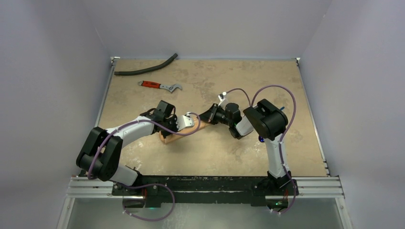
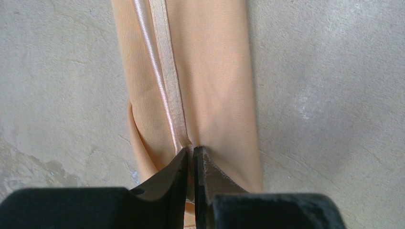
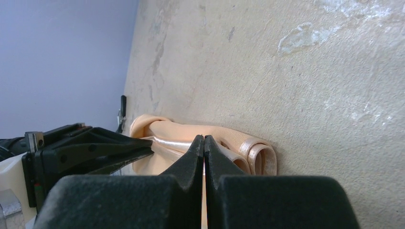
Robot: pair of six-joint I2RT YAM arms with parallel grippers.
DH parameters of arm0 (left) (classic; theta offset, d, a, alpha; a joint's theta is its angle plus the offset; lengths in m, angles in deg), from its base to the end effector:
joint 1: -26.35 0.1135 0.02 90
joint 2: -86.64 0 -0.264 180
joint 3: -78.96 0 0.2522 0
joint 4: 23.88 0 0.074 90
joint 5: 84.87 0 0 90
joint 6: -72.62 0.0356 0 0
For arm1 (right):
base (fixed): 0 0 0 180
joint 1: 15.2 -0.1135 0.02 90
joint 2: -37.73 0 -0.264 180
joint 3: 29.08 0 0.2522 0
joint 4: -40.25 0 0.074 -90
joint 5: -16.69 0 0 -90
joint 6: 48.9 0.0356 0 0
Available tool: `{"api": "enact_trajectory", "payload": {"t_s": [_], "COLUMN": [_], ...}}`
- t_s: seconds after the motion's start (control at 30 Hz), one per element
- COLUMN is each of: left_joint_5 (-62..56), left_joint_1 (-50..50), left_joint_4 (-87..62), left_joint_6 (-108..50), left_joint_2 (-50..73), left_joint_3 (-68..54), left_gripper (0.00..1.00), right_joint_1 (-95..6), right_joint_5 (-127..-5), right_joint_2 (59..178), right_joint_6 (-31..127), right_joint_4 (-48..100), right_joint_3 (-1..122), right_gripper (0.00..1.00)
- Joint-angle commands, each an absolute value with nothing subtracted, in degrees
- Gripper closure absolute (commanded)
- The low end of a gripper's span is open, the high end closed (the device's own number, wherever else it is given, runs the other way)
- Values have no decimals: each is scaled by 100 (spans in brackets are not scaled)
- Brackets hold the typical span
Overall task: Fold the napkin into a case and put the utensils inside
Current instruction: Smooth out the smaller rectangle-folded napkin at the center of the board.
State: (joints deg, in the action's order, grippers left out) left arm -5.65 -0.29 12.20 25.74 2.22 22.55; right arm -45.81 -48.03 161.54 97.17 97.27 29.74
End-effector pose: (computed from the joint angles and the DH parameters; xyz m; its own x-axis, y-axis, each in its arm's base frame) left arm 0.2335 -0.1246 0.1598 -0.2358 0.8695 -0.4339 0.9244 0.3385 0.1759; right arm 0.3182 0.2059 0.0896 -0.7506 0.4276 -0.5037 -0.3612 0.3728 0.8548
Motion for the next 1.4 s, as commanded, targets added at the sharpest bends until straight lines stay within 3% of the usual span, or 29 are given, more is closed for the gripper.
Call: {"api": "enact_trajectory", "payload": {"t_s": [0.0,0.33,0.43,0.53,1.17,1.37], "left_joint_5": [-769,-769,-783,-803,-760,-671], "left_joint_1": [-7,-3,-1,-3,-2,-11], "left_joint_4": [1541,1545,1525,1497,1538,1662], "left_joint_6": [2618,2613,2592,2546,2393,2111], "left_joint_2": [55,54,53,51,179,331], "left_joint_3": [2407,2357,2341,2313,2186,2016], "left_gripper": [92,91,91,92,92,91], "right_joint_1": [-4556,-4990,-5068,-5113,-6071,-6246], "right_joint_5": [-5504,-6144,-5718,-4836,-4501,-4572], "right_joint_2": [16320,14816,14558,14842,16199,16483], "right_joint_6": [9199,8559,8721,9504,9578,9576], "right_joint_4": [9269,8211,8378,9549,8709,8396], "right_joint_3": [2747,2991,3078,3061,4293,4457], "right_gripper": [100,100,90,81,100,100]}}
